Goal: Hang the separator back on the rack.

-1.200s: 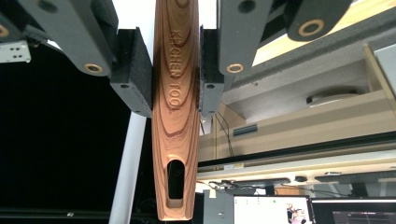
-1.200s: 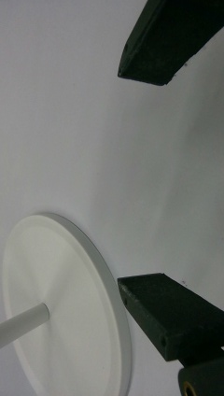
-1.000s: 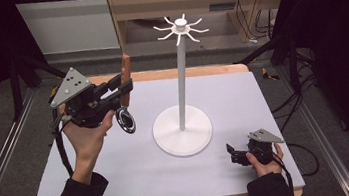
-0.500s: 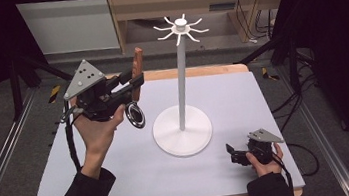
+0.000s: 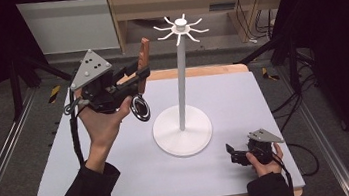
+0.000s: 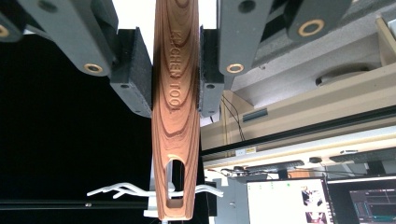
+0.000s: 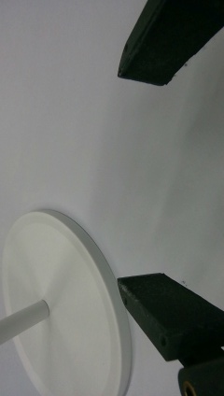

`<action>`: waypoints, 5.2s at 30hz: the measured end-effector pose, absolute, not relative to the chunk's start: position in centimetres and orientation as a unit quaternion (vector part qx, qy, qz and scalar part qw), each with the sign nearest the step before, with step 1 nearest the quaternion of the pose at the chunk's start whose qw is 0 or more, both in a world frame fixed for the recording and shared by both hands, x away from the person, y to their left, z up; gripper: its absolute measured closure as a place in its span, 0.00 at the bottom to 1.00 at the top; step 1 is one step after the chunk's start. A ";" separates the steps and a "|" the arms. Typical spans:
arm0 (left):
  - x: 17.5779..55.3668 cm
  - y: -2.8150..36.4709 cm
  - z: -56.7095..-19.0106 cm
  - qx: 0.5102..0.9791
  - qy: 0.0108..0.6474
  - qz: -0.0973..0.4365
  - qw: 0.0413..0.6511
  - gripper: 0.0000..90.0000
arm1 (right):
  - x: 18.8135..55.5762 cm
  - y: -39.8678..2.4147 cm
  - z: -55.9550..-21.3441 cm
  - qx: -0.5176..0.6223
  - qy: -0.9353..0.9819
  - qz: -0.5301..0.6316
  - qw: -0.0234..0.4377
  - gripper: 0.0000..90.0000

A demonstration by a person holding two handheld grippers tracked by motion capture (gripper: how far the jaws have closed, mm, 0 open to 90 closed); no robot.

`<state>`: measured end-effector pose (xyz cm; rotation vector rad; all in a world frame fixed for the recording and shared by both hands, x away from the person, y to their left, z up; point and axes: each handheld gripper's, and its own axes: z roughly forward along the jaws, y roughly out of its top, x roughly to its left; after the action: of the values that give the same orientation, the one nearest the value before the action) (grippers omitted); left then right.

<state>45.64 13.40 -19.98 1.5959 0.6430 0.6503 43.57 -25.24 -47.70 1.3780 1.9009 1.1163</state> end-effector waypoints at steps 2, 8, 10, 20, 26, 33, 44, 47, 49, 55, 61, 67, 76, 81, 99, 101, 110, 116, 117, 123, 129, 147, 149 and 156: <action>45.7 13.3 -19.9 0.690 0.278 0.281 0.607 0.75 | 43.6 -25.2 -47.7 0.512 0.704 0.415 0.265 0.03; 46.1 12.9 -19.7 0.693 0.282 0.274 0.604 0.75 | 43.6 -25.2 -47.7 0.512 0.704 0.415 0.264 0.03; 46.3 12.9 -19.7 0.693 0.282 0.273 0.604 0.75 | 43.6 -25.2 -47.7 0.512 0.704 0.415 0.265 0.03; 46.7 12.3 -19.5 0.698 0.281 0.274 0.599 0.75 | 43.6 -25.2 -47.7 0.512 0.703 0.417 0.263 0.03; 47.0 11.7 -19.5 0.700 0.281 0.275 0.596 0.75 | 43.6 -25.3 -47.7 0.511 0.703 0.417 0.265 0.03; 47.3 11.2 -19.5 0.704 0.280 0.278 0.591 0.75 | 43.6 -25.3 -47.7 0.511 0.703 0.417 0.265 0.03; 47.9 10.5 -19.6 0.708 0.280 0.278 0.586 0.75 | 43.6 -25.2 -47.7 0.511 0.703 0.417 0.265 0.03; 48.1 10.4 -19.8 0.708 0.282 0.273 0.587 0.75 | 43.6 -25.3 -47.7 0.511 0.704 0.418 0.263 0.03; 48.2 10.3 -19.8 0.707 0.282 0.271 0.589 0.75 | 43.6 -25.3 -47.7 0.511 0.703 0.418 0.264 0.03; 48.4 9.9 -20.0 0.708 0.281 0.268 0.590 0.75 | 43.6 -25.3 -47.7 0.511 0.704 0.418 0.264 0.03; 48.6 9.7 -20.3 0.706 0.281 0.263 0.595 0.74 | 43.6 -25.3 -47.7 0.510 0.704 0.418 0.263 0.03; 48.8 9.6 -20.7 0.705 0.279 0.266 0.595 0.74 | 43.6 -25.2 -47.7 0.511 0.704 0.418 0.263 0.03; 49.0 9.5 -21.0 0.702 0.277 0.267 0.599 0.74 | 43.6 -25.2 -47.7 0.511 0.705 0.418 0.262 0.03; 49.0 9.5 -21.0 0.703 0.276 0.267 0.599 0.74 | 43.5 -25.2 -47.7 0.511 0.704 0.418 0.262 0.03; 49.2 10.8 -22.4 0.716 0.276 0.259 0.586 0.58 | 43.6 -25.2 -47.7 0.511 0.706 0.415 0.261 0.03; 49.1 11.2 -22.6 0.717 0.277 0.257 0.586 0.56 | 43.6 -25.2 -47.7 0.512 0.705 0.415 0.262 0.03; 48.4 13.4 -25.3 0.732 0.279 0.246 0.571 0.47 | 43.6 -25.2 -47.8 0.515 0.705 0.412 0.261 0.03; 47.7 14.8 -27.2 0.746 0.281 0.251 0.549 0.43 | 43.7 -25.2 -47.9 0.515 0.705 0.411 0.263 0.03; 47.7 15.0 -27.4 0.747 0.281 0.250 0.548 0.43 | 43.7 -25.2 -47.9 0.516 0.705 0.411 0.262 0.03; 47.1 16.1 -29.9 0.757 0.290 0.239 0.535 0.41 | 43.7 -25.2 -47.9 0.515 0.705 0.409 0.263 0.03; 47.2 17.1 -32.7 0.765 0.305 0.229 0.520 0.39 | 43.6 -25.2 -47.9 0.516 0.706 0.407 0.264 0.03; 46.5 22.2 -40.7 0.770 0.364 0.202 0.483 0.38 | 43.6 -25.2 -48.0 0.521 0.704 0.406 0.262 0.03; 46.6 23.1 -41.5 0.761 0.379 0.198 0.488 0.38 | 43.7 -25.3 -48.0 0.522 0.705 0.402 0.263 0.03; 47.0 26.1 -43.9 0.748 0.423 0.201 0.470 0.36 | 43.6 -25.5 -48.2 0.531 0.702 0.393 0.267 0.03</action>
<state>46.99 26.07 -43.91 1.8330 1.0371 0.4929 43.64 -25.51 -48.16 1.4336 1.8939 1.0621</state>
